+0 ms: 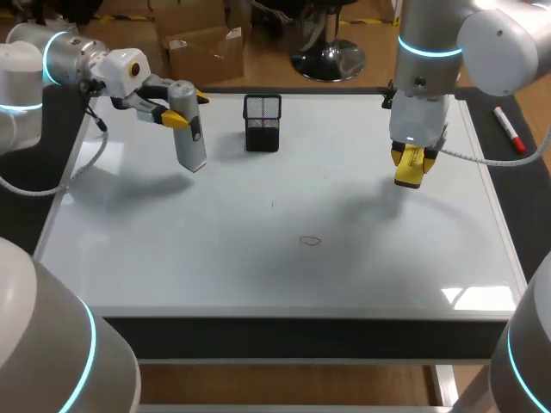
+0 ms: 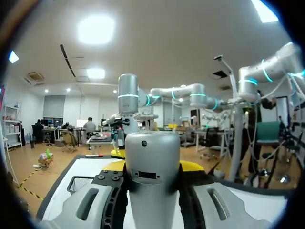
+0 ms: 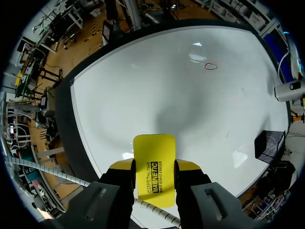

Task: Pick up the inspection probe, press it on each red-marked spot on the whiteboard one by one, put down the probe, pick up the eraser, and wipe off all the red marks.

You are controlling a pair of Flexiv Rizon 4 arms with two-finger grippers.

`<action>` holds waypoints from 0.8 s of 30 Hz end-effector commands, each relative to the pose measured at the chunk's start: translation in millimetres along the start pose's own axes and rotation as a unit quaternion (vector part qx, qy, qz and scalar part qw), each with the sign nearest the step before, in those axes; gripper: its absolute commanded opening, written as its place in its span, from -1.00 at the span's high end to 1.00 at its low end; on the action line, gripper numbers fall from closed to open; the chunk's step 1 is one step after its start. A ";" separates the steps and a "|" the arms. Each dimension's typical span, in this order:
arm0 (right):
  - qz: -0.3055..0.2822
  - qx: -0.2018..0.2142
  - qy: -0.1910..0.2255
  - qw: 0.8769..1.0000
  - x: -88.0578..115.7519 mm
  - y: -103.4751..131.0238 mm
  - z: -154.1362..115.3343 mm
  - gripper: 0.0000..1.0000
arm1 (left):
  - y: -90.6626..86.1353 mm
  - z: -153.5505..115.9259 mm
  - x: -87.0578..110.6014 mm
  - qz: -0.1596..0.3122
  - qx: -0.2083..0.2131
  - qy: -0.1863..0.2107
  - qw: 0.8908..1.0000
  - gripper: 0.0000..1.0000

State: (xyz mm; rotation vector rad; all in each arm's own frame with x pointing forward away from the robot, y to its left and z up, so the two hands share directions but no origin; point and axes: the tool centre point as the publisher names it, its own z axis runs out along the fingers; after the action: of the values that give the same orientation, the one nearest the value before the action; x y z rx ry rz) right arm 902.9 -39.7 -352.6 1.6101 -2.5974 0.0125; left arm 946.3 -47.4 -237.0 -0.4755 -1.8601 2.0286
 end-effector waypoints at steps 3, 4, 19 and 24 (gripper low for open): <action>-0.001 0.002 0.001 1.000 1.2 -0.1 -0.9 1.00 | 3.5 -4.1 -3.6 0.000 0.005 0.007 1.000 1.00; -0.001 0.002 0.001 1.000 1.2 -0.1 -0.9 1.00 | 3.5 -4.1 -3.6 0.000 0.005 0.007 1.000 1.00; -0.006 -0.001 0.005 1.000 -6.4 9.1 -1.6 1.00 | 3.5 -4.1 -3.6 0.000 0.005 0.007 1.000 1.00; -0.014 -0.009 0.006 1.000 -24.7 39.8 -0.2 1.00 | 3.5 -4.1 -3.6 0.000 0.005 0.007 1.000 1.00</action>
State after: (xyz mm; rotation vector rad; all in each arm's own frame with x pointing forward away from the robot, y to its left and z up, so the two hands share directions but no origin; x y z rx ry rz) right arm 884.8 -14.3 -352.5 1.6392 -2.5637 -0.0422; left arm 950.2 -46.1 -241.8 -0.4835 -1.8431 2.0310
